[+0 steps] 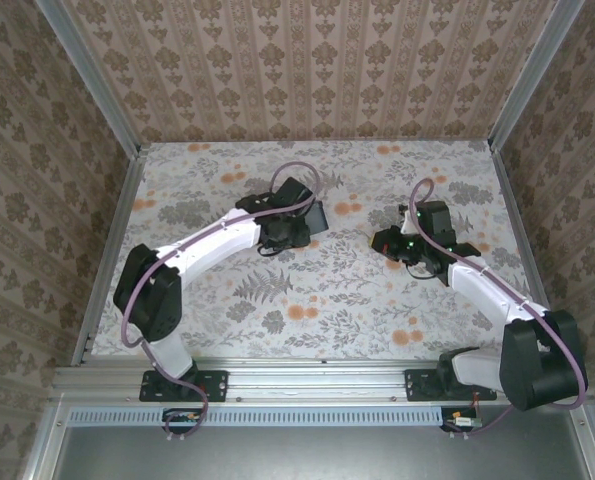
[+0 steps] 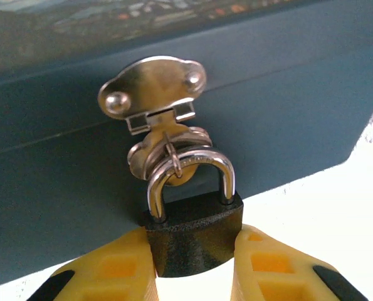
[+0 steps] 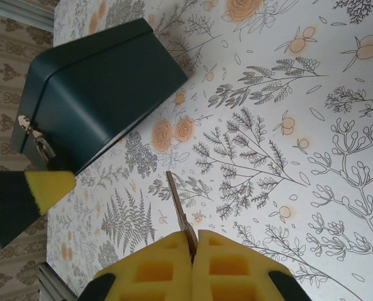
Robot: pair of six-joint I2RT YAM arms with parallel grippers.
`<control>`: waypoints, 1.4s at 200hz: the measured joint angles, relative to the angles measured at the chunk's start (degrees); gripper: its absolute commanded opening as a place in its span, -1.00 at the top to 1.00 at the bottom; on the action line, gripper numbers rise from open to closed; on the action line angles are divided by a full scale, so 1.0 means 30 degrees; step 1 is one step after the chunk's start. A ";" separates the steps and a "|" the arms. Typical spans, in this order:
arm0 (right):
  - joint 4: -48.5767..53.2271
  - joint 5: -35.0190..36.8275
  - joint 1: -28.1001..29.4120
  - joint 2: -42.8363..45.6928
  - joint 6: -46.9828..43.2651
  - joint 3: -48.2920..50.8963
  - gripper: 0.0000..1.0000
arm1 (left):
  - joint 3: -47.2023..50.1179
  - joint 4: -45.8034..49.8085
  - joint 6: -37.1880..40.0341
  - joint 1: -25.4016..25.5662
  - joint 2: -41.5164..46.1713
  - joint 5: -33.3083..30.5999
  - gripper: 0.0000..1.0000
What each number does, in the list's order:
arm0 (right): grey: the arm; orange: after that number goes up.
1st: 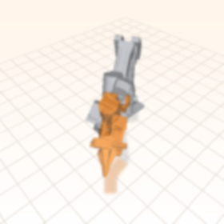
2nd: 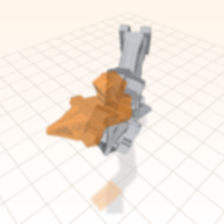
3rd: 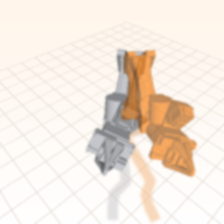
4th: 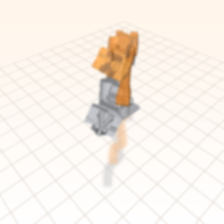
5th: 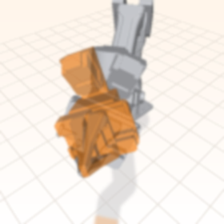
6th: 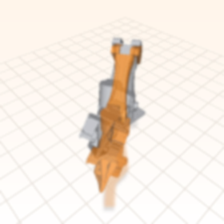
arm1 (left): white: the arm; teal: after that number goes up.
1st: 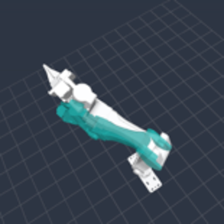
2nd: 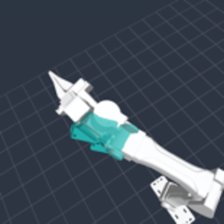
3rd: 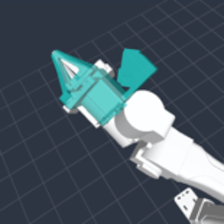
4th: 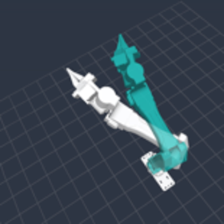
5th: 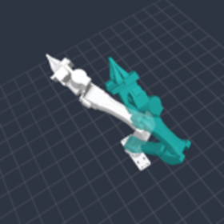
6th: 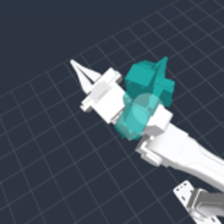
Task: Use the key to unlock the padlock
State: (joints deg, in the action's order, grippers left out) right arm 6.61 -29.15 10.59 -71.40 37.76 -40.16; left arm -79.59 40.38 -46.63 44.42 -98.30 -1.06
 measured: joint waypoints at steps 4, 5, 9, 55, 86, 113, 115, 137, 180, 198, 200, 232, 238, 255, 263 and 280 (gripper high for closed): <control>0.0015 0.0000 0.0051 0.0000 0.0000 0.0000 1.00 | 0.0000 0.0219 -0.0007 -0.0066 0.0102 0.0255 0.85; 0.0015 0.0000 0.0058 0.0000 0.0000 0.0000 1.00 | 0.0000 0.0255 -0.0007 -0.0080 0.0117 0.0306 0.85; 0.0029 0.0000 0.0124 0.0000 0.0000 0.0000 1.00 | 0.0000 0.0481 -0.0015 -0.0117 0.0197 0.0546 0.85; 0.1246 0.0073 0.1202 0.0226 -0.0007 -0.0262 1.00 | -0.0313 0.2871 -0.0437 -0.0474 0.0474 0.3293 0.85; 0.2222 0.0087 0.2215 0.0911 0.0036 -0.0532 1.00 | -0.0539 0.4182 -0.1027 -0.0831 0.0561 0.5166 0.85; 0.2747 0.0095 0.2849 0.1333 0.0175 -0.0590 1.00 | -0.1508 0.5712 -0.1224 -0.1224 0.0532 0.6091 0.85; 0.2790 0.0095 0.2885 0.1355 0.0204 -0.0590 1.00 | -0.1632 0.5858 -0.1224 -0.1231 0.0532 0.6127 0.85; 0.3060 0.0102 0.3060 0.1508 0.0357 -0.0605 1.00 | -0.3140 0.7286 -0.1202 -0.1413 0.0495 0.6521 0.85; 0.3898 0.0102 0.3111 0.1647 0.0350 -0.1158 1.00 | -0.4597 0.8262 -0.1049 -0.1974 0.0226 0.7512 0.85; 0.4029 0.0102 0.3155 0.1996 0.0357 -0.1268 1.00 | -0.4626 0.8313 -0.0969 -0.2135 -0.0124 0.7694 0.80; 0.4044 0.0102 0.3169 0.2069 0.0357 -0.1268 1.00 | -0.4626 0.8313 -0.0925 -0.2157 -0.0175 0.7715 0.78; 0.4597 0.0044 0.3424 0.2725 0.0357 -0.1282 1.00 | -0.4699 0.8335 -0.0211 -0.2331 -0.0495 0.7781 0.52; 0.4692 -0.0022 0.3541 0.2812 0.0350 -0.1282 1.00 | -0.4845 0.8393 0.0029 -0.2368 -0.0503 0.7774 0.47; 0.4983 -0.0488 0.4044 0.3016 0.0350 -0.1290 1.00 | -0.5734 0.8553 0.1676 -0.2688 -0.0568 0.7737 0.36; 0.5136 -0.0590 0.4342 0.3089 0.0350 -0.1311 1.00 | -0.6200 0.8619 0.2528 -0.2849 -0.0568 0.7635 0.36; 0.5486 -0.0648 0.4758 0.3249 0.0364 -0.1370 1.00 | -0.6856 0.9085 0.4561 -0.2973 -0.0481 0.7169 0.35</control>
State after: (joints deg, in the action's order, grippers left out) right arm 23.07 -31.09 24.86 -61.65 38.85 -44.27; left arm -100.16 67.64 -32.95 35.51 -99.74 20.45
